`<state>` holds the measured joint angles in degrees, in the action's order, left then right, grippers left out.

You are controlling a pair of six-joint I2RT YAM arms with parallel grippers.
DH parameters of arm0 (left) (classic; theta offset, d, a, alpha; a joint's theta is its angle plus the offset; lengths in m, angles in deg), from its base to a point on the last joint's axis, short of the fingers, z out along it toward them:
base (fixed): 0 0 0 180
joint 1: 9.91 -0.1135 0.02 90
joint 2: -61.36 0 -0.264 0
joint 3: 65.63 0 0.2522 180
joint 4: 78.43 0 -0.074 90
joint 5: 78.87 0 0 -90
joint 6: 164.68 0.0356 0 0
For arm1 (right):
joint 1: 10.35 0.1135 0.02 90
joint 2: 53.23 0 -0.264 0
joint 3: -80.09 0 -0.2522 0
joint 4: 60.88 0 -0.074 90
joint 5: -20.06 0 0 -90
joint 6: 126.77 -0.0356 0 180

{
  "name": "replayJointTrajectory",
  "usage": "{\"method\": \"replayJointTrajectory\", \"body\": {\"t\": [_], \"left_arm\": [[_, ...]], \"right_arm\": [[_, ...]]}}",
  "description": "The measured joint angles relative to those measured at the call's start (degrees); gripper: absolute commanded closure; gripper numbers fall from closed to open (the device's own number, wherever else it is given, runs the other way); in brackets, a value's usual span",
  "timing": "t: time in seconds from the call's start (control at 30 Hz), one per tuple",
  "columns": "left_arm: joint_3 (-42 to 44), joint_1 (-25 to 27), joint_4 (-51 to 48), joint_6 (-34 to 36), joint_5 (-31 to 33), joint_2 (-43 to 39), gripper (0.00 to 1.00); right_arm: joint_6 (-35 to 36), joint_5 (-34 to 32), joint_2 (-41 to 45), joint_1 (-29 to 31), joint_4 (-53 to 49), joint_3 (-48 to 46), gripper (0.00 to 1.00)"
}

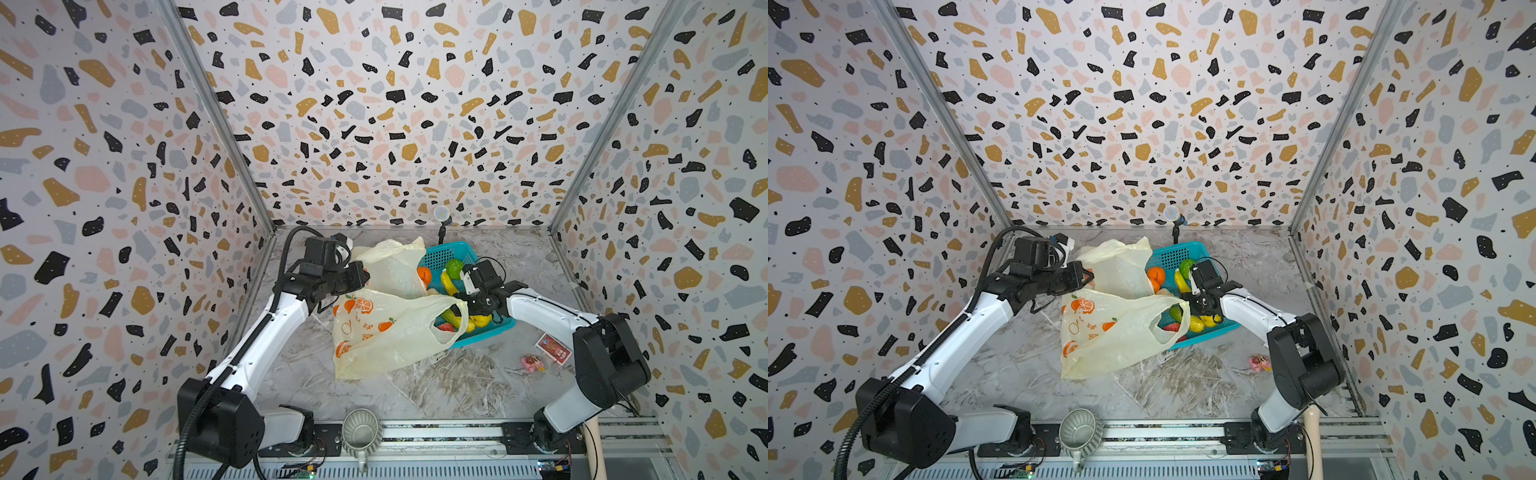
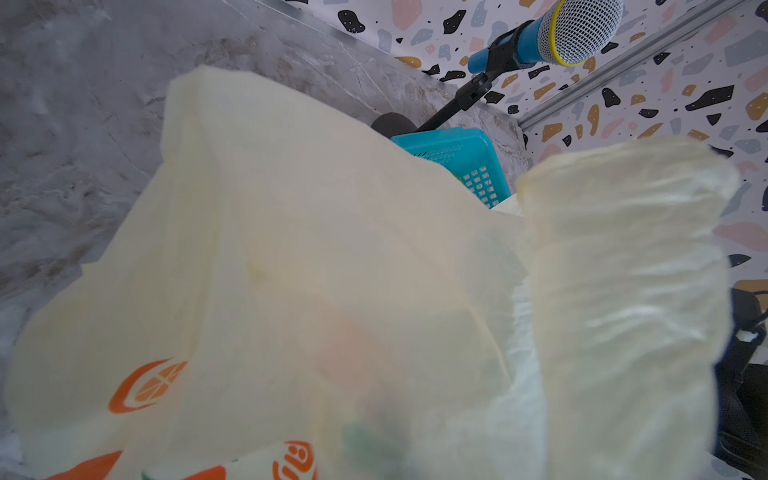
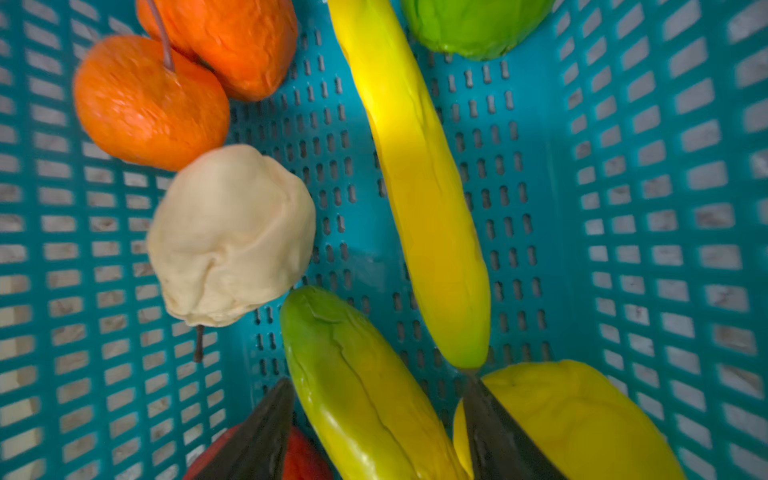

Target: Place the fruits into the plastic bag

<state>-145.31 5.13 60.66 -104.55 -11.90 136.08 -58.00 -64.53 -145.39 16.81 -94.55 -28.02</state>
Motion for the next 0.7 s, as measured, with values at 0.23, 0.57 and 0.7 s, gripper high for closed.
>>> {"method": "replayJointTrajectory", "body": {"t": [0.23, 0.57, 0.7], "left_arm": [[0.00, 0.00, -0.28, 0.31, 0.57, -0.09, 1.00], [0.33, 0.00, -0.24, 0.26, 0.98, -0.09, 1.00], [0.87, 0.00, -0.13, 0.24, 0.79, -0.13, 1.00]], "right_arm": [[0.55, -0.48, -3.15, 1.88, 0.44, -0.79, 0.34], [0.31, -1.36, -5.88, 2.86, 2.86, -0.76, 0.74], [0.26, -2.25, -2.62, 2.69, 2.64, -0.76, 0.74]]}}
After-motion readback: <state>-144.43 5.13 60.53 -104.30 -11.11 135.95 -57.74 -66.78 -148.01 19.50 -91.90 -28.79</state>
